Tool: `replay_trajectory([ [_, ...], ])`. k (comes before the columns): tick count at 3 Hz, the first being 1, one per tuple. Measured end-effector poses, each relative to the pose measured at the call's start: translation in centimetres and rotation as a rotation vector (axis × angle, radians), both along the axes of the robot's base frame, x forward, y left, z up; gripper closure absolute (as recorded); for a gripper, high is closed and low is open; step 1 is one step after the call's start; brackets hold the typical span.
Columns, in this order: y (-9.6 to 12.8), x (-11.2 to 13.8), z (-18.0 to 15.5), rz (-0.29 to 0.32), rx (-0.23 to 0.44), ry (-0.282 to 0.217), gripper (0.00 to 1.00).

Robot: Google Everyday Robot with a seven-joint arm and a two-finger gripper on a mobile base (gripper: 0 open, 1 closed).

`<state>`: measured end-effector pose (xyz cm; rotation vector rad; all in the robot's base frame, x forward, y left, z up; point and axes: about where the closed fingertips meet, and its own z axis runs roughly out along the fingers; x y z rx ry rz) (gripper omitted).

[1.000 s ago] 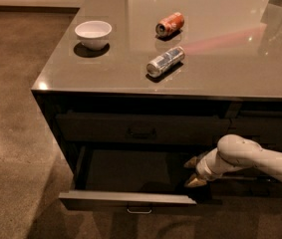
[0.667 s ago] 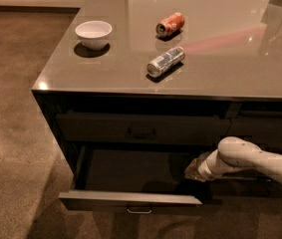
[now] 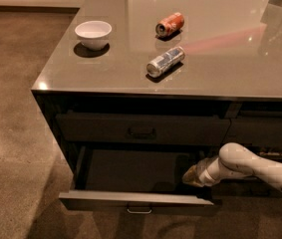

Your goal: Open middle drawer

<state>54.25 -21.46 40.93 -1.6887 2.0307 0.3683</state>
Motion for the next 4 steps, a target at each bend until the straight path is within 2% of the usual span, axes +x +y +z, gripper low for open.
replay_trajectory([
  [1,0.8,-1.9,-2.9,0.001,0.053,0.079,1.00],
  [2,2.0,-3.5,-4.2,0.025,0.066,0.130,1.00],
  [3,2.8,-5.2,-3.8,0.068,0.057,0.161,1.00],
  [4,2.5,-7.0,-1.7,0.132,0.064,0.154,1.00],
])
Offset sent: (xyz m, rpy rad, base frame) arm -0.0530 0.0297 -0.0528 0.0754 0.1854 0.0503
